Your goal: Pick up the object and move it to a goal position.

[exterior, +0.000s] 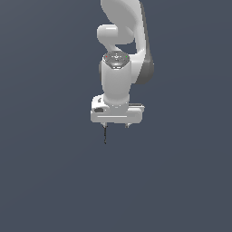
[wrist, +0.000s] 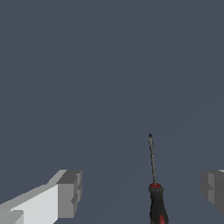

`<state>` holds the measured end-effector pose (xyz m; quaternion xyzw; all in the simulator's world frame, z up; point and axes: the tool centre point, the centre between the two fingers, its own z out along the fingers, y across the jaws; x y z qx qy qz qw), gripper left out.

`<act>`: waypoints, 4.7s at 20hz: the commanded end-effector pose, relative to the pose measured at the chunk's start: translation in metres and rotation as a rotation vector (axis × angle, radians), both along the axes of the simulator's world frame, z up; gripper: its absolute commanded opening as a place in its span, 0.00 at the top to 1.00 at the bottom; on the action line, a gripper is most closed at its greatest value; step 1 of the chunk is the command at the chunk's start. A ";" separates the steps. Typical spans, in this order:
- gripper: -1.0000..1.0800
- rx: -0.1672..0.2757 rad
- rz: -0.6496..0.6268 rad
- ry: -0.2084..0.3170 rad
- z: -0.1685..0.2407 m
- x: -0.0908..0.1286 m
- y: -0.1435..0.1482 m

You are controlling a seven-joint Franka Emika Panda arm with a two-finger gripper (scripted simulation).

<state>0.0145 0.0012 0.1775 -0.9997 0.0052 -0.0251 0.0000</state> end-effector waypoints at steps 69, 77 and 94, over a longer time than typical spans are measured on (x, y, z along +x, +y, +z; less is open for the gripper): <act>1.00 -0.002 0.103 0.050 -0.163 -0.100 -0.065; 1.00 -0.002 0.103 0.050 -0.162 -0.100 -0.065; 1.00 -0.002 0.103 0.050 -0.106 -0.049 -0.114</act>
